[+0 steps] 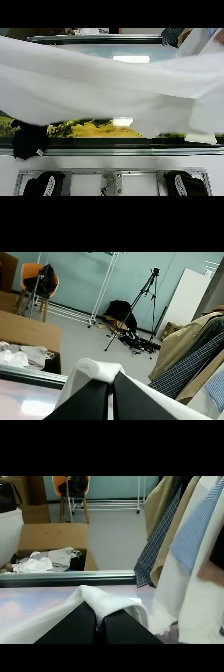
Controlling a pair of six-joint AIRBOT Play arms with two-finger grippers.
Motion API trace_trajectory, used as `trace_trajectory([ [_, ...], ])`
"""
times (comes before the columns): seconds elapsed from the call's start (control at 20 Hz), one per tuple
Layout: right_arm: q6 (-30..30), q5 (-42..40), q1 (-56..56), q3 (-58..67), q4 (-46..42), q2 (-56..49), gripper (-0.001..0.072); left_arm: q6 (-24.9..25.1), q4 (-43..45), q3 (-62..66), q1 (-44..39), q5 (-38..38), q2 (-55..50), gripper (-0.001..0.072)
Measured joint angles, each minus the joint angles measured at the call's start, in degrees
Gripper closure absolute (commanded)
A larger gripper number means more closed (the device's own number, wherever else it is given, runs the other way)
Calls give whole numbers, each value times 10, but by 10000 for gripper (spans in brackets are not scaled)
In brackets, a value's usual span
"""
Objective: Fold the clothes and pants, and hang the long-sleeved shirts on hangers.
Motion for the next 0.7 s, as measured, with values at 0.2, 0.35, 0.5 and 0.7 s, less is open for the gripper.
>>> trace_trajectory([
  [0.2,28,80,0,4,-3,-63,698,-12,21,6,0,-63,-75,701],
  [0.35,37,152,9,-5,8,-159,699,-12,27,7,-8,-120,-186,702],
  [0.5,39,186,40,-16,-4,-287,699,1,32,7,-30,-155,-330,701],
  [0.7,41,153,70,-13,-23,-459,698,8,29,21,-55,-148,-528,702],
])
